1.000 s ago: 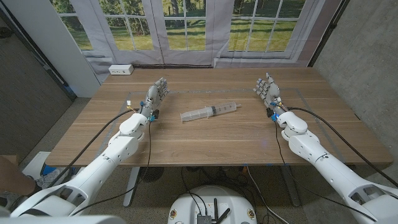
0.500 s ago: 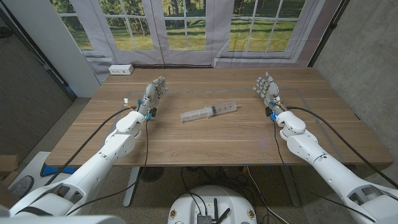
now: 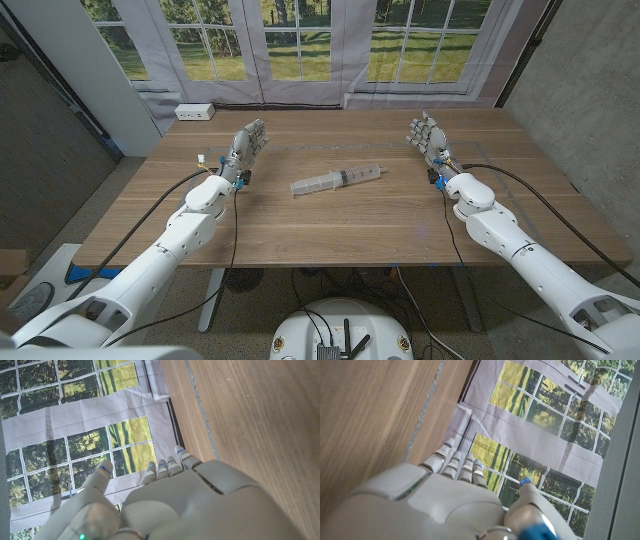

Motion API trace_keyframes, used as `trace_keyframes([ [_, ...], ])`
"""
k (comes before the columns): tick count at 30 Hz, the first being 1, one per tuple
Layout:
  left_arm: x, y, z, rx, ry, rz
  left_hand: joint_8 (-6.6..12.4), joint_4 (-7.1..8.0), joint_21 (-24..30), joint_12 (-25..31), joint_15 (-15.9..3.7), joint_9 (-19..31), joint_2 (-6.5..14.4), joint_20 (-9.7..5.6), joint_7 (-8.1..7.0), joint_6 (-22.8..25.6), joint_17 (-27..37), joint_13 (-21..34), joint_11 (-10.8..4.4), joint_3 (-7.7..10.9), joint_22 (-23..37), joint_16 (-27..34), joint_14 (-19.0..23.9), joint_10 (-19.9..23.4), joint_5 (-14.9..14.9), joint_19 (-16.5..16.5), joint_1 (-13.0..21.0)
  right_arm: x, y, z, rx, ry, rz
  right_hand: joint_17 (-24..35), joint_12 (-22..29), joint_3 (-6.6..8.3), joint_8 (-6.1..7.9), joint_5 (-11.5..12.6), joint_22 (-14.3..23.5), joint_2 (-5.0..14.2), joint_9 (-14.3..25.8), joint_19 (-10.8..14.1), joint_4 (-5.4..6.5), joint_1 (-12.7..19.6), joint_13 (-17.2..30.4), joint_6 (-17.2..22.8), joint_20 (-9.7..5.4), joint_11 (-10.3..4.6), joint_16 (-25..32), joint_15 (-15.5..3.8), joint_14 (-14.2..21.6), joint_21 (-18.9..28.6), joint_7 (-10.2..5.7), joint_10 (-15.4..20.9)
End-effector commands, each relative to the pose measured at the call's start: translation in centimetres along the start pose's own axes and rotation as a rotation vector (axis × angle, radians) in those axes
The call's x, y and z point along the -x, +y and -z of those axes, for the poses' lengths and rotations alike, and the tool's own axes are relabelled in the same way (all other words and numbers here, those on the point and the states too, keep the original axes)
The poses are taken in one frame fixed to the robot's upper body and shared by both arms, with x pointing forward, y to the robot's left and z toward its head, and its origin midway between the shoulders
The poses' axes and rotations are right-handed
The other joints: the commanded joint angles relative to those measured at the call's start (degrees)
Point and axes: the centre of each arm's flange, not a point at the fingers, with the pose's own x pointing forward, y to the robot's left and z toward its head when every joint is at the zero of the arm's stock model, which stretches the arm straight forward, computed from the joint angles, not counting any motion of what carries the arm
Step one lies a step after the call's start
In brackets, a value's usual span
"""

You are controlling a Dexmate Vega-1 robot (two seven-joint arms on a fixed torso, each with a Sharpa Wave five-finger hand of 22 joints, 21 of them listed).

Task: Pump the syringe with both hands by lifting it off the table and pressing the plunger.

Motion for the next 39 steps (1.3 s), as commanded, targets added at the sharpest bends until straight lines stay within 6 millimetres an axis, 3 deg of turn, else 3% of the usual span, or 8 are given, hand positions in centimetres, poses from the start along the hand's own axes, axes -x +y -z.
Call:
trace_keyframes([
  [1,0.9,-0.4,0.0,-0.005,0.011,-0.030,0.58,-0.53,0.6,0.3,-0.23,0.1,3.7,-0.73,0.02,0.6,0.0,0.3,0.09,0.21,0.2,0.3,0.3,0.2,0.2,0.4,0.8,0.1,-0.1,-2.3,0.202,-0.011,-0.051,-0.3,0.5,0.59,0.69,0.3,0.2,0.17,0.2,0.9,-0.99,1.2,0.3,0.9,-0.68,-0.05,0.4,-1.33,1.0,0.0,-0.69,1.1],
  [9,1.3,-0.5,0.1,-0.009,0.026,-0.030,0.63,-0.99,0.6,0.3,-0.55,0.1,3.8,-0.67,-0.23,0.9,0.0,0.3,-0.19,0.34,0.2,0.3,0.5,0.4,0.1,0.6,1.1,0.2,0.4,-4.0,0.386,-0.026,-0.101,-1.0,0.6,1.23,1.15,0.0,0.2,-0.14,0.3,1.4,-2.83,3.0,0.4,2.6,-0.55,-0.08,0.6,-1.20,1.9,-0.2,-1.42,1.4],
  [12,1.3,-0.5,0.2,0.003,0.029,-0.032,0.60,-1.16,0.6,0.3,-0.48,0.1,3.8,-0.62,-0.23,1.0,0.0,0.3,-0.24,0.38,0.2,0.3,0.6,0.5,0.1,0.6,1.2,0.1,1.0,-4.8,0.470,-0.031,-0.125,-1.2,0.8,1.51,1.19,-0.3,0.2,-0.32,0.3,0.8,-3.72,3.9,0.5,3.1,0.16,0.07,0.6,-1.20,2.1,-0.5,-1.75,2.1],
  [18,1.2,-0.6,0.7,0.056,0.024,-0.040,0.73,-1.40,0.7,0.4,-0.64,0.1,3.8,-0.61,-0.27,1.5,0.0,0.3,-0.14,0.44,0.2,0.4,1.0,0.7,0.1,0.7,1.3,-0.4,2.1,-6.1,0.578,-0.047,-0.159,-1.8,0.7,2.45,0.76,-0.9,0.3,-0.26,0.4,-0.3,-5.90,6.2,0.7,2.4,1.56,-0.42,0.4,-1.00,1.3,-1.0,-2.98,2.0],
  [30,1.3,-0.4,1.0,0.056,0.030,-0.041,0.76,-1.65,0.7,0.4,-0.62,0.1,4.0,-0.64,-0.31,1.9,0.0,0.3,-0.20,0.50,0.2,0.5,1.4,1.1,0.0,0.8,1.5,-0.9,4.1,-7.9,0.774,-0.050,-0.221,-2.5,0.3,3.80,0.33,-1.8,0.4,-0.64,0.5,-1.7,-9.39,9.9,1.0,0.8,2.52,-0.25,-0.2,0.54,-1.2,-1.2,-4.13,0.6],
  [39,1.3,-0.2,1.3,0.060,0.031,-0.043,0.78,-1.62,0.7,0.5,-0.63,0.1,4.1,-0.54,-0.24,2.2,0.1,0.3,-0.16,0.49,0.3,0.5,1.5,1.2,0.0,0.9,1.4,-1.5,5.4,-8.6,0.869,-0.031,-0.277,-2.8,-0.2,4.22,-0.05,-2.0,0.4,-1.49,0.6,-3.6,-10.77,11.8,1.1,-1.6,3.55,-0.14,-0.5,2.53,-4.0,-1.4,-4.64,-1.5],
])
